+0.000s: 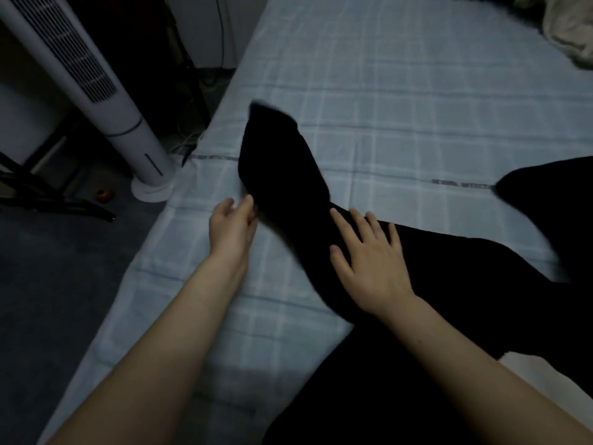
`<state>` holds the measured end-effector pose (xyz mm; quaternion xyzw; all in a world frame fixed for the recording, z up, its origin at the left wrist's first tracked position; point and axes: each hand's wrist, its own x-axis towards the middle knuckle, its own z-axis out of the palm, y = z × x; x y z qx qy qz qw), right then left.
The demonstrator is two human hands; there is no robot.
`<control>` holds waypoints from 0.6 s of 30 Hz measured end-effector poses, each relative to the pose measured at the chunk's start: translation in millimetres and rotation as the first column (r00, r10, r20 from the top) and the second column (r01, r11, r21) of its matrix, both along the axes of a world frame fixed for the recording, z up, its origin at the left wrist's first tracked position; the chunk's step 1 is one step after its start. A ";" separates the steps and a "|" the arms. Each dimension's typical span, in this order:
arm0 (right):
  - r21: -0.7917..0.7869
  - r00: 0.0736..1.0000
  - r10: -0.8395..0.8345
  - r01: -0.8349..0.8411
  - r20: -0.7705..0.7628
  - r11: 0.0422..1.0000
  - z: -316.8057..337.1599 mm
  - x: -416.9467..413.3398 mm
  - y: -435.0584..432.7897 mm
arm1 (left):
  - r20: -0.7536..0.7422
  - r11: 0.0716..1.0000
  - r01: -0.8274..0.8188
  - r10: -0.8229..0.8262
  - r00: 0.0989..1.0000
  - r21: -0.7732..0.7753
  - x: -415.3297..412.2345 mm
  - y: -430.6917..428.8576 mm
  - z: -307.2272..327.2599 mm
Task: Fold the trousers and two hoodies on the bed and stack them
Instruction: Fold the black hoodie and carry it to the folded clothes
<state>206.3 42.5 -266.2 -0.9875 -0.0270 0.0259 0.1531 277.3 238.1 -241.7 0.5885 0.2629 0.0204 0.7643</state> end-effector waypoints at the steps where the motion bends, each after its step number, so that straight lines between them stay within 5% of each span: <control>1: -0.009 1.000 0.003 -0.003 -0.011 1.000 -5.8 -1.0 -0.6 | 0.016 0.997 -0.011 0.010 1.000 0.071 2.9 6.8 -1.7; 6: -0.029 1.000 -0.011 0.011 0.021 1.000 -15.9 -3.9 1.5 | 0.065 0.941 0.223 -0.247 0.967 0.254 25.2 12.5 4.7; 13: 0.277 0.977 -0.210 0.191 0.043 0.942 -18.2 13.8 -9.1 | -0.071 0.776 0.348 -0.368 0.927 0.526 62.6 -0.3 -5.4; 18: 0.272 0.972 -0.206 0.169 0.115 0.947 -8.9 13.0 -5.5 | 0.023 0.711 0.247 -0.348 0.937 0.659 44.5 11.0 9.6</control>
